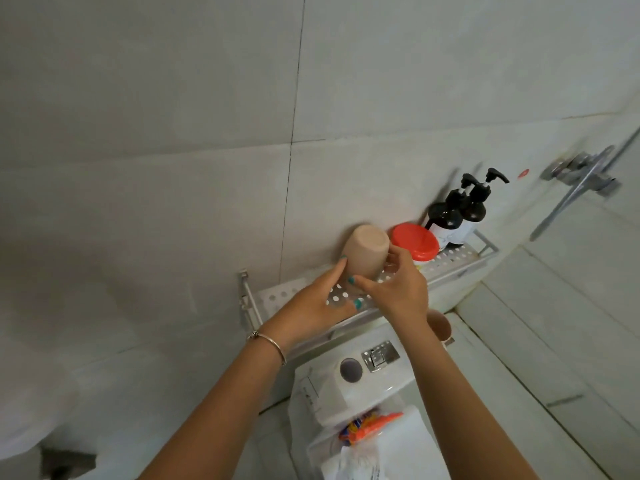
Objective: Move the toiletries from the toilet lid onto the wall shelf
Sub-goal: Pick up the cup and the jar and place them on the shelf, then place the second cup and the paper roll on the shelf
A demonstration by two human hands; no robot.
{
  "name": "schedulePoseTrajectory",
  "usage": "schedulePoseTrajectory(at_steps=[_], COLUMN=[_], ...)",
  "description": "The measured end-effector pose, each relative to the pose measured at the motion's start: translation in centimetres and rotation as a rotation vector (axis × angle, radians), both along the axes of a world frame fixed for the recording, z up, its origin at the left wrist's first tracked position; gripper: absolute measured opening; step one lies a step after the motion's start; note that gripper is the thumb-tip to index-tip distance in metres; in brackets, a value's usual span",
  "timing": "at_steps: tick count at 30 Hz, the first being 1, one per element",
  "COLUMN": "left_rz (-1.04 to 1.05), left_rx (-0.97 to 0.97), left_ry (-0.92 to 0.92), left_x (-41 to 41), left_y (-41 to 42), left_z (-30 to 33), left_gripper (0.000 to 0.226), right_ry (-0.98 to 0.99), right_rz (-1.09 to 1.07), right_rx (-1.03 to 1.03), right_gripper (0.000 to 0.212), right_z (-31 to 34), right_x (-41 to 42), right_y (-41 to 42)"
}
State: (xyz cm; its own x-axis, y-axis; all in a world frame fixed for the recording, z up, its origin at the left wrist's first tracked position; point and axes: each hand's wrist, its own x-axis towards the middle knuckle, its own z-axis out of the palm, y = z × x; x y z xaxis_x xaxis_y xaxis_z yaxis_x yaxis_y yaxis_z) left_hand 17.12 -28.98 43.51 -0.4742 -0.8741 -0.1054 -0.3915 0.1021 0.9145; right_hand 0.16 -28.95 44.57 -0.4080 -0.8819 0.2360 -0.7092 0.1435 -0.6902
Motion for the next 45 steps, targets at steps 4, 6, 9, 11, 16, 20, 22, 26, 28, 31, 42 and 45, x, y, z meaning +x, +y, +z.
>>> schedulePoseTrajectory(at_steps=[4,6,9,11,16,20,22,26,28,31,42,45], left_rz=[-0.013,-0.018,-0.031,-0.035,-0.012,-0.008,-0.009,-0.028,-0.007,-0.061,0.149,0.191], left_rx=[-0.012,-0.013,-0.028,-0.031,-0.132,-0.349,-0.437,-0.616,-0.706,-0.693,-0.021,0.058], left_ry=[-0.013,-0.009,-0.003,0.004,-0.105,-0.309,-0.425,-0.622,-0.619,-0.52,-0.238,-0.221], left_x=[-0.1,0.0,0.1,0.2,0.6,1.0,1.1,1.1,0.9,-0.2,-3.0,-4.6], left_y=[0.2,0.2,0.4,0.6,1.4,2.7,3.6,6.6,8.4,10.9,11.5,10.5], left_z=[0.2,0.4,0.7,0.9,1.0,1.8,1.9,0.6,-0.1,-0.9,-8.9,-10.1], left_gripper=[0.081,0.082,0.085,0.088,0.088,0.083,0.08,0.072,0.069,0.065,0.091,0.109], right_ry=[-0.043,-0.035,0.034,0.026,-0.014,0.047,0.048,0.018,-0.078,-0.223,-0.452,-0.498], right_rz=[-0.023,-0.044,-0.098,-0.111,-0.064,0.052,0.097,0.194,0.175,0.085,-0.181,-0.161], right_rx=[-0.064,-0.057,0.025,0.046,-0.02,-0.03,-0.021,0.024,0.067,0.11,0.237,0.266], right_gripper=[0.075,0.072,0.066,0.062,0.054,0.061,0.062,0.063,0.067,0.071,0.094,0.12], right_z=[-0.6,-0.7,-1.0,-1.2,-2.1,-3.4,-4.1,-5.5,-6.4,-8.1,-11.6,-12.6], right_x=[0.0,-0.1,-0.2,-0.2,0.0,0.4,0.4,0.3,0.2,-0.5,-6.5,-9.1], right_y=[0.0,-0.1,0.1,0.2,2.1,4.6,5.9,9.1,10.7,13.1,15.1,13.2])
